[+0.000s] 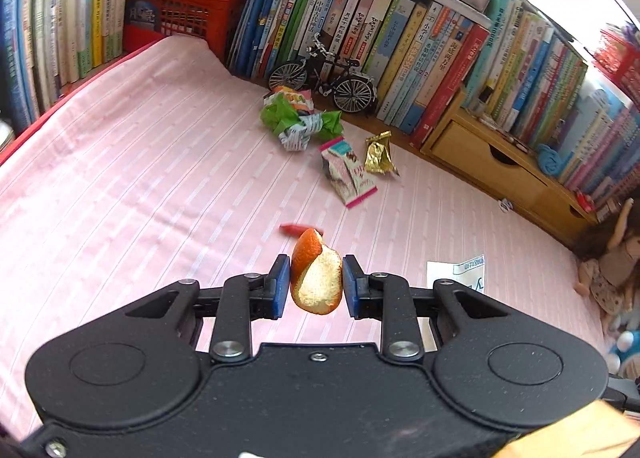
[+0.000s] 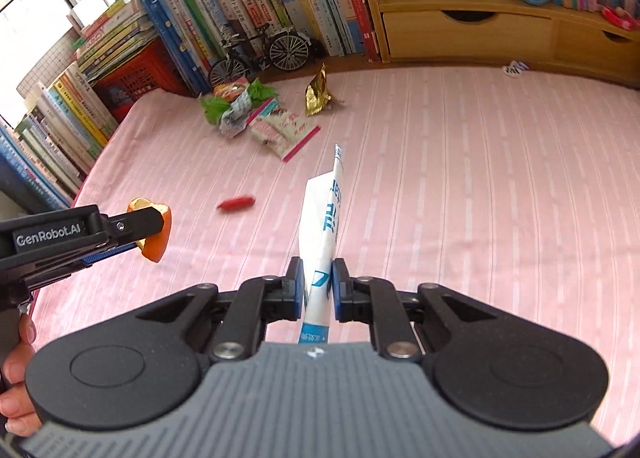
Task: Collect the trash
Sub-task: 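Carry the bread slice and white paper bag off the bed over the trash bin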
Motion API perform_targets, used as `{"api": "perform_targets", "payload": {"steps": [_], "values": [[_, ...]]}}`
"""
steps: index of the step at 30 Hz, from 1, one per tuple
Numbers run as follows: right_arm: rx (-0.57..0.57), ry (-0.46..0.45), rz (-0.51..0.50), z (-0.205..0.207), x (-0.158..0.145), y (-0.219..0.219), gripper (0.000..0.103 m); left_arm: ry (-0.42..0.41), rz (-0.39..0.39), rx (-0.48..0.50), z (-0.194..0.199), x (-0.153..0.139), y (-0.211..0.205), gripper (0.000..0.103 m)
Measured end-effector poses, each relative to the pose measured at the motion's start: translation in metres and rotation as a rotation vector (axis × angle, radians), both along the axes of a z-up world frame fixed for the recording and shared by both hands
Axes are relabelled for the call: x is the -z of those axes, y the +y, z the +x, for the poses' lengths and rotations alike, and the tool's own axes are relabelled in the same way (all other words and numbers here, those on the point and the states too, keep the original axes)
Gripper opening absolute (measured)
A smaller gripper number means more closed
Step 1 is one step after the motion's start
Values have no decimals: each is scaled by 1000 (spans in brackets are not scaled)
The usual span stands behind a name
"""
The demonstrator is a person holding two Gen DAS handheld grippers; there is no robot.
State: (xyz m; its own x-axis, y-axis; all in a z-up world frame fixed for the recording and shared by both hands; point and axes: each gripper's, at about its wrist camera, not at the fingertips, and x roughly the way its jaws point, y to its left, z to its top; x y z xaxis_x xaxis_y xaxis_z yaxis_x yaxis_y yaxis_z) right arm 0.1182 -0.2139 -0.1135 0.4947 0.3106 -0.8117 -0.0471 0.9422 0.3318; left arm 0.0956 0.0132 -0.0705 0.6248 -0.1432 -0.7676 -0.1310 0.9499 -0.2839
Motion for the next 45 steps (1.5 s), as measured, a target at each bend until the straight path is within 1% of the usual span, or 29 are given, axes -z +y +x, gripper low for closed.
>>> {"api": "perform_targets", "payload": {"steps": [5,11,16,21,25,30,38,45], "values": [[-20,15,2,-56,-11,17,18,10,-8,-6,-68,-6,24,26],[-77,45,6,-121,-13,47,18,42,-6,-37,-149,-1,61,26],[-142,67,6,-170,-8,76,18,89,-3,-73,-210,13,96,26],[-210,89,0,-209,1,104,18,143,-12,-98,-253,33,119,26],[-237,109,-2,-232,11,120,18,182,-16,-103,-275,51,128,26],[-239,147,-7,-255,26,133,18,233,-22,-97,-293,75,134,26],[-241,214,-22,-272,58,151,18,302,-33,-97,-305,119,143,26],[-269,265,-47,-274,98,171,18,349,-49,-114,-309,168,152,26]]}}
